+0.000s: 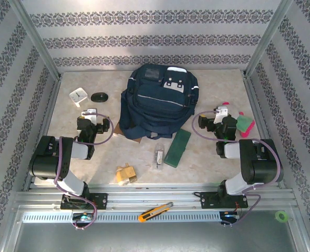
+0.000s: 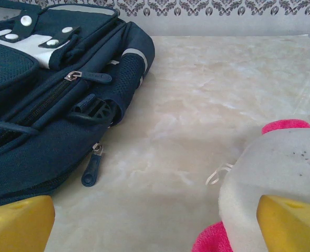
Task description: Pack the student bag
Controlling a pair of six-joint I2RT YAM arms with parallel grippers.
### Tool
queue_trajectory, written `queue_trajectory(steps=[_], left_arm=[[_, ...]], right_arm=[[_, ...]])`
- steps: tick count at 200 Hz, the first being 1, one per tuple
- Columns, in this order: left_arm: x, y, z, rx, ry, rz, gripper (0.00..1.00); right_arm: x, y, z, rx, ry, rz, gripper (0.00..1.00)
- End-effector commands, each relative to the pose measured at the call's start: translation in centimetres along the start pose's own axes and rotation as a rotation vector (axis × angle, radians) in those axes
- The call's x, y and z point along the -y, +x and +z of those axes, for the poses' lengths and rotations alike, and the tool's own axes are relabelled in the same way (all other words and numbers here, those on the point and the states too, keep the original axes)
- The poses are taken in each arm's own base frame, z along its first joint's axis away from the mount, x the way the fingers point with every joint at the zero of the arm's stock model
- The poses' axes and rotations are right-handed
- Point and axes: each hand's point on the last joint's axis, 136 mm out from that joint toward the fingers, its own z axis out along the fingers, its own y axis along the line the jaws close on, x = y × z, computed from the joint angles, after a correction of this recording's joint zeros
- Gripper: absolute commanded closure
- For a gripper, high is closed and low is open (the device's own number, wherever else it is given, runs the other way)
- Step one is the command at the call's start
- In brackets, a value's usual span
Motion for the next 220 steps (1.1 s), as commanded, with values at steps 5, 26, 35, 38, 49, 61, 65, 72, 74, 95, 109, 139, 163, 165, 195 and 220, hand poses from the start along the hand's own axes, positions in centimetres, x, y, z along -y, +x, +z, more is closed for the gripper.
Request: queue_trajectory(steps=[5, 26, 35, 38, 49, 61, 65, 72, 74, 95, 109, 139, 163, 165, 195, 220], left_arm=[[-0.01, -0.51, 0.28, 0.004, 0.003, -0.001, 0.01], [-0.03, -0.49, 0.29, 0.004, 0.002, -0.001, 0.01], [-0.03, -0.52, 0.28, 0.004, 0.002, -0.001, 0.01], [-0.03, -0.48, 0.29, 0.003, 0.002, -0.001, 0.01], [-0.03, -0.51, 0.28, 0.004, 0.002, -0.001, 0.01], [-0.04, -0.41, 0.28, 0.001, 0.002, -0.001, 0.01], [-0.04, -0.47, 0.30, 0.001, 0.002, -0.002, 0.01], [0.00, -0.44, 0.31, 0.000, 0.003, -0.002, 0.01], [0.00, -0.46, 0.31, 0.001, 0.003, -0.002, 0.01], [-0.04, -0.44, 0.28, 0.002, 0.002, 0.001, 0.01], [-0.03, -0.53, 0.28, 0.005, 0.002, 0.003, 0.01], [-0.05, -0.54, 0.28, 0.005, 0.001, 0.002, 0.01], [0.05, -0.46, 0.30, 0.000, 0.006, -0.001, 0.01], [0.04, -0.42, 0.31, -0.001, 0.006, -0.001, 0.01], [0.01, -0.56, 0.22, 0.008, 0.004, 0.003, 0.01], [-0.32, -1.05, -0.41, 0.031, -0.011, -0.007, 0.01]], right_arm=[[-0.79, -1.30, 0.08, 0.042, -0.032, -0.015, 0.02], [-0.78, -1.35, 0.09, 0.043, -0.032, -0.016, 0.02], [-0.79, -1.33, 0.07, 0.042, -0.032, -0.015, 0.02], [-0.79, -1.32, 0.09, 0.042, -0.033, -0.015, 0.02], [-0.79, -1.29, 0.07, 0.041, -0.032, -0.016, 0.02], [-0.79, -1.38, 0.07, 0.044, -0.033, -0.016, 0.02], [-0.77, -1.36, 0.08, 0.043, -0.031, -0.015, 0.02], [-0.77, -1.34, 0.09, 0.043, -0.032, -0.015, 0.02], [-0.77, -1.36, 0.07, 0.043, -0.032, -0.015, 0.02], [-0.77, -1.35, 0.08, 0.043, -0.031, -0.015, 0.02], [-0.78, -1.32, 0.09, 0.042, -0.032, -0.015, 0.02], [-0.78, -1.35, 0.07, 0.043, -0.032, -0.015, 0.02], [-0.78, -1.35, 0.08, 0.043, -0.032, -0.015, 0.02], [-0.79, -1.34, 0.09, 0.043, -0.032, -0.015, 0.02], [-0.77, -1.35, 0.06, 0.043, -0.032, -0.015, 0.02], [-0.79, -1.36, 0.08, 0.043, -0.033, -0.015, 0.02]])
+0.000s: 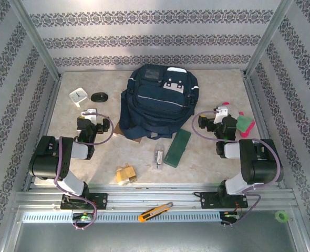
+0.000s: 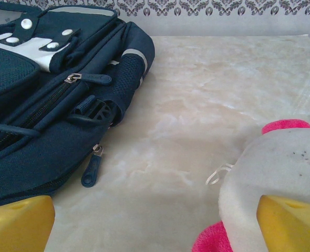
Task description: Pack the student bag
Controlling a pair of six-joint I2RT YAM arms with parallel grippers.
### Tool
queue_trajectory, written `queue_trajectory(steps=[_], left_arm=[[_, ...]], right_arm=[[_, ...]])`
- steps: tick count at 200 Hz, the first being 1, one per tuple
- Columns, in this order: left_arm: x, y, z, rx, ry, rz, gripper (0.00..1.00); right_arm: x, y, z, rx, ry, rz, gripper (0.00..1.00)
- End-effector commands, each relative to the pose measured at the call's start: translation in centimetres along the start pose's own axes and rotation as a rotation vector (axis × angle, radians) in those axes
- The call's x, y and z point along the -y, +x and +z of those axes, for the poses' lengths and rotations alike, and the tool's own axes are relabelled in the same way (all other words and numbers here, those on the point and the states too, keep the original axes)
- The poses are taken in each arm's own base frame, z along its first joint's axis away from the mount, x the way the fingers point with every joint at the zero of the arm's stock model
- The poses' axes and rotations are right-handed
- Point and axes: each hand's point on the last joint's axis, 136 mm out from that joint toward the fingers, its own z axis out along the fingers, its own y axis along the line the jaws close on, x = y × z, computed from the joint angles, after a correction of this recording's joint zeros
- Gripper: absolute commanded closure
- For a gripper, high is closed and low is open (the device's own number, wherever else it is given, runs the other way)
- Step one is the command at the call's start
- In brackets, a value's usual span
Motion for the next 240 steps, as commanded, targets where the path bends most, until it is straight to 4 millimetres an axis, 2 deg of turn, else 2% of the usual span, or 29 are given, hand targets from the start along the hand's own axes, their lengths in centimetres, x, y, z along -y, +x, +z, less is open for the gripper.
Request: queue_trajectory(steps=[1, 14, 32, 41, 47, 69, 81, 84, 85, 87, 103, 115, 142, 165, 177, 186, 205, 230, 240], left_arm=[[-0.4, -1.1, -0.5, 0.033, -0.016, -0.007, 0.01], [-0.6, -1.8, -0.9, 0.044, -0.023, -0.009, 0.01], [0.3, -2.8, -1.3, 0.029, 0.026, 0.015, 0.00], [0.8, -3.5, -1.7, 0.014, 0.047, 0.030, 0.01], [1.0, -4.3, -1.9, 0.004, 0.055, 0.033, 0.02], [0.4, -7.5, -3.0, -0.044, 0.025, -0.120, 0.07], [1.2, -9.3, -3.4, -0.088, 0.067, -0.202, 0.12], [1.6, -9.6, -3.4, -0.102, 0.087, -0.216, 0.13], [1.8, -9.7, -3.4, -0.106, 0.094, -0.220, 0.14], [2.0, -10.0, -3.4, -0.113, 0.106, -0.228, 0.14], [3.6, -10.9, -3.3, -0.180, 0.165, -0.300, 0.16], [5.1, -11.7, -3.0, -0.223, 0.219, -0.356, 0.19], [9.4, -11.7, -2.1, -0.364, 0.342, -0.440, 0.23], [12.9, -11.0, -1.0, -0.425, 0.391, -0.430, 0.23], [14.4, -10.2, 0.1, -0.449, 0.411, -0.437, 0.22], [15.5, -9.7, 1.1, -0.477, 0.438, -0.464, 0.22], [17.6, -8.6, 2.7, -0.524, 0.485, -0.482, 0.25], [18.8, -7.4, 4.2, -0.551, 0.484, -0.473, 0.27], [19.1, -6.8, 4.7, -0.566, 0.486, -0.476, 0.32]], right_arm=[[-0.8, -1.3, 0.1, 0.043, -0.032, -0.016, 0.02], [-0.8, -1.3, 0.1, 0.043, -0.032, -0.015, 0.02], [-0.8, -1.4, 0.1, 0.043, -0.032, -0.015, 0.02], [-0.3, -1.4, 0.1, 0.042, -0.007, -0.006, 0.02], [0.6, -1.4, 0.2, 0.041, 0.048, 0.013, 0.02], [1.6, -3.1, -0.8, 0.049, 0.109, 0.047, 0.02], [1.7, -3.9, -1.9, -0.045, 0.119, 0.111, 0.02], [1.8, -4.9, -2.1, -0.049, 0.129, 0.147, 0.02], [1.8, -4.4, -2.2, -0.075, 0.135, 0.160, 0.02], [1.9, -4.7, -2.6, -0.106, 0.145, 0.191, 0.02], [0.6, -6.0, -3.7, -0.201, 0.091, 0.293, 0.02], [-0.5, -5.9, -4.5, -0.282, 0.057, 0.397, 0.02], [-4.5, -6.5, -5.1, -0.363, -0.174, 0.641, 0.02], [-6.3, -6.5, -4.0, -0.445, -0.258, 0.819, 0.02], [-6.8, -5.8, -2.6, -0.513, -0.270, 0.872, 0.04], [-7.3, -5.0, -1.3, -0.568, -0.279, 0.908, 0.12], [-9.1, -4.6, 1.1, -0.622, -0.330, 0.930, 0.22], [-11.4, -4.4, 3.6, -0.649, -0.364, 0.901, 0.28], [-12.0, -4.4, 4.4, -0.653, -0.370, 0.892, 0.31]])
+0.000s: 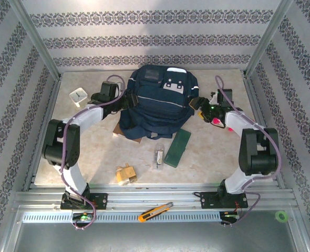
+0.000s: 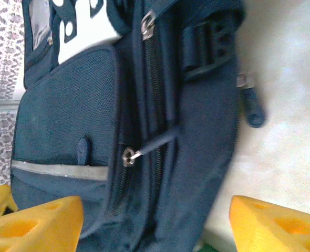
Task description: Pack the student bag
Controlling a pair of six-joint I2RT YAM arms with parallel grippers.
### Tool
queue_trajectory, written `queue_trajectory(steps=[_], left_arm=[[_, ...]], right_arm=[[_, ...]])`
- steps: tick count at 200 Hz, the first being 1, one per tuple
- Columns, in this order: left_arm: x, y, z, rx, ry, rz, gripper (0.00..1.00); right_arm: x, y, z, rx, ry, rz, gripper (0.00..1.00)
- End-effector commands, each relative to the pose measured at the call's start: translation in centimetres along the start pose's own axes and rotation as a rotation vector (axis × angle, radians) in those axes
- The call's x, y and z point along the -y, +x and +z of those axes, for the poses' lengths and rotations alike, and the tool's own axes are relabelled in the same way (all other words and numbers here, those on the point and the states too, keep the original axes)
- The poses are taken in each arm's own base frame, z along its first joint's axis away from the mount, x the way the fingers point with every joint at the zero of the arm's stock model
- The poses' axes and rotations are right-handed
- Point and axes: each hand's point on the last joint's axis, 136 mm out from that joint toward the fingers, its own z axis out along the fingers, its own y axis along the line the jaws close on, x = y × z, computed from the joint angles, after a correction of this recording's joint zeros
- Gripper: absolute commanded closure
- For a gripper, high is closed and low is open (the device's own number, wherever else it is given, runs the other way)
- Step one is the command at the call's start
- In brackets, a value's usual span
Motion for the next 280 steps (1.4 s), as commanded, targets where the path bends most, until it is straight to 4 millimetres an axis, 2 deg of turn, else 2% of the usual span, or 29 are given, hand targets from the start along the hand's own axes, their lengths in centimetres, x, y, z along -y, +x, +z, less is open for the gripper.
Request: queue_trajectory(steps=[1, 12, 25, 32, 45, 64, 87, 106, 135, 152, 163, 191, 198, 217, 222, 231, 237, 250, 260, 271, 280], left_arm=[[1.4, -0.2, 0.9, -0.021, 0.044, -0.024, 0.32], [1.4, 0.1, 1.4, -0.032, 0.060, -0.026, 0.42], [1.7, 0.4, 1.6, -0.039, 0.084, -0.032, 0.64], [1.8, 0.5, 1.4, -0.038, 0.090, -0.030, 0.73], [1.9, 0.7, 0.8, -0.041, 0.082, -0.028, 0.88], [2.1, 1.3, -0.7, -0.035, 0.092, -0.029, 1.00], [1.9, 1.3, -3.6, 0.023, 0.063, -0.018, 1.00], [2.4, 1.3, -5.7, 0.066, 0.077, -0.020, 1.00], [2.8, 0.6, -9.1, 0.130, 0.066, -0.022, 1.00], [2.1, 0.2, -10.8, 0.144, 0.028, -0.030, 1.00], [1.5, 0.6, -11.7, 0.125, -0.017, -0.023, 1.00], [-1.0, 3.2, -13.9, 0.087, -0.143, 0.000, 1.00], [-1.7, 3.5, -14.7, 0.089, -0.178, 0.008, 0.90], [-2.3, 3.5, -16.9, 0.115, -0.241, 0.080, 0.43], [-2.0, 3.2, -17.4, 0.125, -0.239, 0.110, 0.37], [-1.1, 2.7, -18.0, 0.145, -0.211, 0.177, 0.36], [-0.1, 2.4, -18.3, 0.162, -0.173, 0.231, 0.38], [3.5, 2.7, -18.4, 0.156, -0.004, 0.419, 0.45], [6.2, 4.1, -18.2, 0.130, 0.105, 0.595, 0.45], [8.3, 6.1, -17.5, 0.100, 0.173, 0.836, 0.45], [10.0, 8.7, -16.7, 0.062, 0.245, 1.063, 0.43]], right_arm=[[-3.5, 0.0, 1.6, -0.038, -0.079, -0.014, 0.31], [-4.0, 0.0, 2.4, -0.046, -0.086, -0.024, 0.38], [-4.6, 0.3, 3.1, -0.063, -0.106, -0.029, 0.46], [-5.0, 0.6, 3.3, -0.074, -0.119, -0.030, 0.53], [-5.6, 1.3, 3.0, -0.079, -0.126, -0.037, 0.60], [-6.6, 2.6, 2.3, -0.060, -0.142, -0.064, 0.66], [-7.8, 3.8, 1.8, -0.044, -0.165, -0.087, 0.68], [-8.9, 4.6, 1.4, -0.049, -0.186, -0.104, 0.65], [-9.7, 5.0, -0.7, -0.025, -0.198, -0.121, 0.58], [-9.3, 5.5, -2.2, -0.021, -0.165, -0.144, 0.52], [-8.7, 6.1, -2.8, -0.027, -0.139, -0.148, 0.50], [-6.5, 8.0, -4.7, -0.024, -0.093, -0.153, 0.48], [-6.1, 8.4, -5.2, -0.019, -0.087, -0.156, 0.47], [-5.3, 9.1, -6.4, -0.008, -0.092, -0.175, 0.46], [-5.2, 9.2, -6.7, -0.003, -0.097, -0.184, 0.45], [-5.4, 9.2, -7.2, 0.016, -0.110, -0.207, 0.45], [-5.5, 9.1, -7.5, 0.029, -0.119, -0.225, 0.45], [-5.9, 8.8, -8.0, 0.058, -0.135, -0.259, 0.44], [-6.2, 8.6, -8.3, 0.077, -0.149, -0.285, 0.44], [-6.2, 8.5, -8.3, 0.089, -0.156, -0.305, 0.43], [-6.3, 8.4, -8.3, 0.092, -0.163, -0.321, 0.42]])
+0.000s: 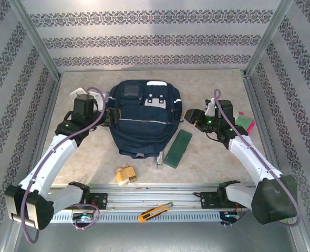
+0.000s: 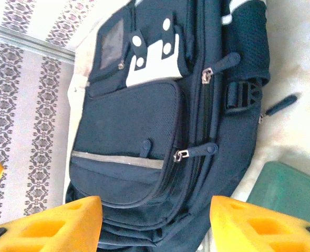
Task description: Pack the student bag
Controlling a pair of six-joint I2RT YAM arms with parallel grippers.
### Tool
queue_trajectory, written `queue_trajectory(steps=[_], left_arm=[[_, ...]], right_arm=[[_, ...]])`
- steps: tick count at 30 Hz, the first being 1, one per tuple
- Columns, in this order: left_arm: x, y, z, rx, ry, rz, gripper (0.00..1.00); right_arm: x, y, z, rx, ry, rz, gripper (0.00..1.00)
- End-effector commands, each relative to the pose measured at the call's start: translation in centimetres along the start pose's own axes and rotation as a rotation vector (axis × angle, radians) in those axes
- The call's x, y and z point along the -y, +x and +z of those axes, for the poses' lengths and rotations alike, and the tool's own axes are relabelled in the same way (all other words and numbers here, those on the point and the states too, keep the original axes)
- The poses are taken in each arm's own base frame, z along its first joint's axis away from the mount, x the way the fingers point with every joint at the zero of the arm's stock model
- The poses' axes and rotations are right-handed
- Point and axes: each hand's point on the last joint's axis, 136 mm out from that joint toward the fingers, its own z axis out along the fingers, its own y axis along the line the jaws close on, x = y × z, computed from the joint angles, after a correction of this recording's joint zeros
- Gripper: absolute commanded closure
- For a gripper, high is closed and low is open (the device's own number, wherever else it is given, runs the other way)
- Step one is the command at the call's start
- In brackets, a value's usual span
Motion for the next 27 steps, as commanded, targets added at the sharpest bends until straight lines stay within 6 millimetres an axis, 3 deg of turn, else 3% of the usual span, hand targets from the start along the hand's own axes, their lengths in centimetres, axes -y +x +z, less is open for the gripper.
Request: queue_trajectory(steps=[1, 3, 5, 9, 15, 20, 21, 22, 24, 25, 27], left_arm=[[7.5, 1.7, 0.7, 0.003, 0.282, 0.612, 0.42], [9.7, 4.3, 2.0, -0.018, 0.360, 0.911, 0.34], [9.8, 4.4, 4.6, -0.031, 0.308, 1.006, 0.29], [10.2, 4.6, 8.5, -0.100, 0.314, 1.084, 0.20], [11.3, 4.3, 13.3, -0.064, 0.292, 1.119, 0.20], [10.5, 4.2, 16.3, -0.070, 0.215, 1.123, 0.19], [10.3, 4.2, 16.7, -0.081, 0.201, 1.126, 0.24], [10.1, 4.3, 16.8, -0.099, 0.199, 1.127, 0.37], [10.5, 3.7, 15.9, -0.094, 0.207, 1.098, 0.76], [11.0, 3.1, 15.0, -0.067, 0.221, 1.082, 0.88], [11.8, 2.4, 13.2, -0.019, 0.267, 1.064, 1.00]], right_arm=[[-0.1, -0.6, -0.3, 0.043, -0.014, -0.084, 0.42], [-0.3, -0.5, -0.4, 0.043, -0.027, -0.102, 0.41], [-0.3, -0.5, -0.5, 0.053, -0.033, -0.117, 0.41], [-0.3, -0.5, -1.0, 0.091, -0.037, -0.150, 0.40], [-0.5, -0.5, -1.4, 0.103, -0.044, -0.180, 0.40], [-0.1, -0.2, -1.3, 0.102, -0.042, -0.191, 0.36], [0.0, -0.2, -1.3, 0.102, -0.041, -0.194, 0.36], [0.1, -0.2, -1.4, 0.103, -0.040, -0.199, 0.35], [0.4, -0.2, -1.4, 0.109, -0.032, -0.206, 0.34], [0.5, -0.3, -1.5, 0.115, -0.031, -0.211, 0.33], [0.6, -0.4, -1.6, 0.121, -0.033, -0.222, 0.33]])
